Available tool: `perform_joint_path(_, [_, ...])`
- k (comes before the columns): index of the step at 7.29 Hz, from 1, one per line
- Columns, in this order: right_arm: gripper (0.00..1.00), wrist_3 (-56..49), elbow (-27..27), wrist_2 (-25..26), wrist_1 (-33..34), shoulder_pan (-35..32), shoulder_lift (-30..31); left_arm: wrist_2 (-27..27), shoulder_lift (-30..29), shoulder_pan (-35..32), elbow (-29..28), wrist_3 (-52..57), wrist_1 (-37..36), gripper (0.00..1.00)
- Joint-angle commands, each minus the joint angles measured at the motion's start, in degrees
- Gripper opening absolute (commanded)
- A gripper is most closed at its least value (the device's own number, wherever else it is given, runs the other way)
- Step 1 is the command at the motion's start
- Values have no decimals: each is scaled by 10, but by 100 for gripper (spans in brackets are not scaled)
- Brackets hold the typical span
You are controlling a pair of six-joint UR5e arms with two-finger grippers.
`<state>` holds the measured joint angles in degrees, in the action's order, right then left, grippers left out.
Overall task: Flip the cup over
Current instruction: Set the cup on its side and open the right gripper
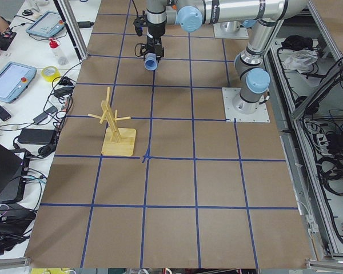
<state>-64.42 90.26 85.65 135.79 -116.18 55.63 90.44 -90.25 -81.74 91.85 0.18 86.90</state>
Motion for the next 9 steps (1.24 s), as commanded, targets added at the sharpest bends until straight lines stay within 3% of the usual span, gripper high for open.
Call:
perform_joint_path(1, [100, -2, 0, 24, -4, 1, 4, -3, 0, 1, -1, 0, 0, 100])
perform_joint_path(4, [100, 6, -1, 15, -4, 35, 54, 0, -8, 0, -1, 0, -1, 100])
perform_joint_path(6, [100, 23, -7, -3, -94, 75, 123, -12, -29, -1, 1, -3, -14, 100])
perform_joint_path(8, [100, 25, -11, 0, -200, 131, 210, -133, -69, -5, 34, -10, -104, 100])
perform_joint_path(9, [100, 29, -11, 0, -250, 152, 260, -182, -101, -6, 66, -10, -189, 100])
